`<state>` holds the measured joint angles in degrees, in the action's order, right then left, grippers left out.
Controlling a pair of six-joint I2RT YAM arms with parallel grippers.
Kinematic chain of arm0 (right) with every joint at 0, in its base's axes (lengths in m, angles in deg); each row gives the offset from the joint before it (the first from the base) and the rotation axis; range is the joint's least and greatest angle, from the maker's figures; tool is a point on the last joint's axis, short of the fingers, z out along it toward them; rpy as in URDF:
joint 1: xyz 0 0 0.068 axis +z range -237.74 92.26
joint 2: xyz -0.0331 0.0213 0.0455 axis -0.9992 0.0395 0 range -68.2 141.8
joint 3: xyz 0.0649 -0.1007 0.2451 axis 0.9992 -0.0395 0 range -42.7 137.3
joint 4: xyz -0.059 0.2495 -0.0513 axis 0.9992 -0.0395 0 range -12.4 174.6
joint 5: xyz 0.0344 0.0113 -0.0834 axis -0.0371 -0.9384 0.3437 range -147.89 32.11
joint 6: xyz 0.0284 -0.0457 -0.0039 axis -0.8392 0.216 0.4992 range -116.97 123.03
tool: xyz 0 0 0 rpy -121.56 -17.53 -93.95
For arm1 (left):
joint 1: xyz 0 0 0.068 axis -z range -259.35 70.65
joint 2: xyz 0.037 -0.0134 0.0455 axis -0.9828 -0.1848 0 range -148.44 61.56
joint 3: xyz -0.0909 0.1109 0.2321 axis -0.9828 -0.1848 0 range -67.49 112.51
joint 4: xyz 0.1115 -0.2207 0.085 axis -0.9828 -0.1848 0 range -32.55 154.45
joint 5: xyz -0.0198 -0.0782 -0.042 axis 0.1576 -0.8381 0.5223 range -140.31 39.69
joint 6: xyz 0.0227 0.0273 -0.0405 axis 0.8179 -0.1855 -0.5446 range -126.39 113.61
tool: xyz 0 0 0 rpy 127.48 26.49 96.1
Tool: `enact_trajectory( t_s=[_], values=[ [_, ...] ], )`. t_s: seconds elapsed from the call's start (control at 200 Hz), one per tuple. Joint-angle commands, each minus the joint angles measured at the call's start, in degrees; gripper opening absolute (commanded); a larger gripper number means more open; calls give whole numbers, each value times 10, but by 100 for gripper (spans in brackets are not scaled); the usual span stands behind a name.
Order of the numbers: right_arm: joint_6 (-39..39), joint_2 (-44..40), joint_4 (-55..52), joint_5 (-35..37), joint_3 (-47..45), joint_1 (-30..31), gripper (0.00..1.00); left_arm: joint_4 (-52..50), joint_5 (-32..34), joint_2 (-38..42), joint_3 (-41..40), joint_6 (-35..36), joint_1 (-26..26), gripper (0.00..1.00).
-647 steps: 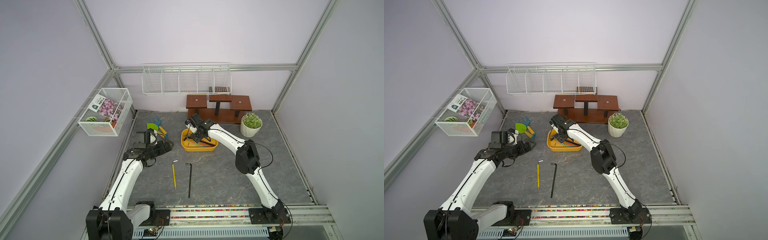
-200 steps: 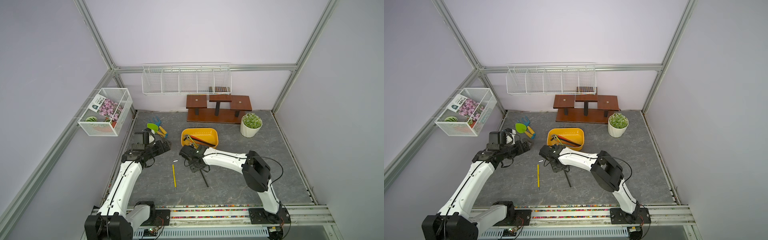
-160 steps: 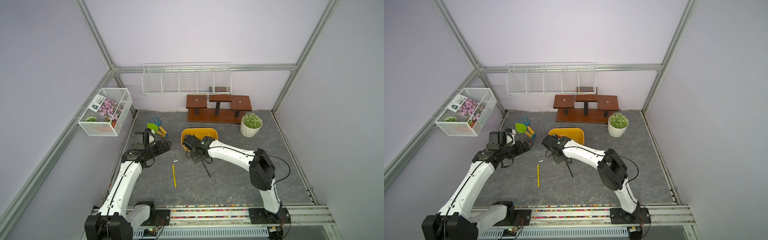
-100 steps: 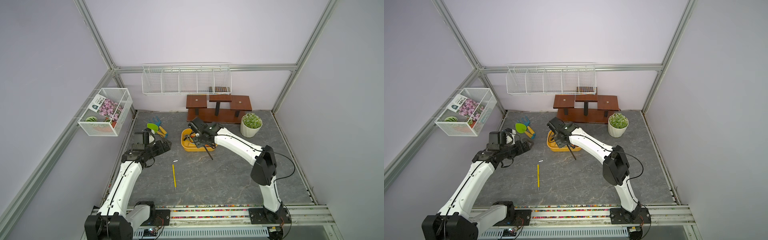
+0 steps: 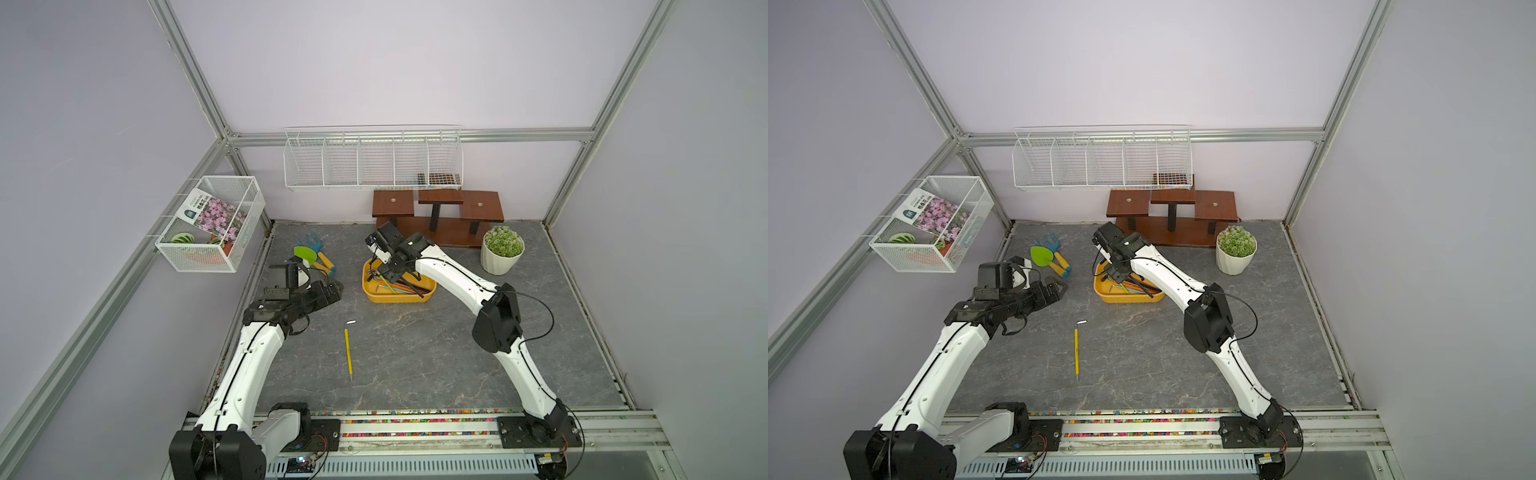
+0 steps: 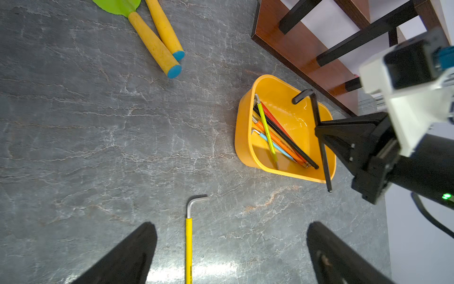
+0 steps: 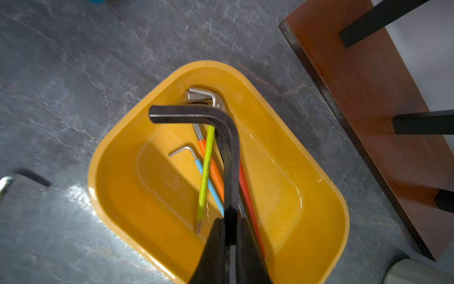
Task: Put the hex key on the desktop into the storage box
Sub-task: Place the Allen key in the storage box.
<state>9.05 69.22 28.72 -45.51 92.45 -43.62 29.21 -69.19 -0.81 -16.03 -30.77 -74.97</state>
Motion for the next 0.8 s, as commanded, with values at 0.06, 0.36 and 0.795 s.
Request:
enact_trajectory(
  t_s=[0.06, 0.36, 0.795],
  values=[
    [51, 25, 24, 15, 40, -20, 1, 0, 0, -3, -3, 1, -3, 100],
    [79, 53, 31, 14, 41, -22, 9, 0, -3, -9, -2, 2, -3, 100],
    [12, -15, 42, -29, -17, -22, 40, -1, 0, -11, -2, 1, -4, 100]
  ],
)
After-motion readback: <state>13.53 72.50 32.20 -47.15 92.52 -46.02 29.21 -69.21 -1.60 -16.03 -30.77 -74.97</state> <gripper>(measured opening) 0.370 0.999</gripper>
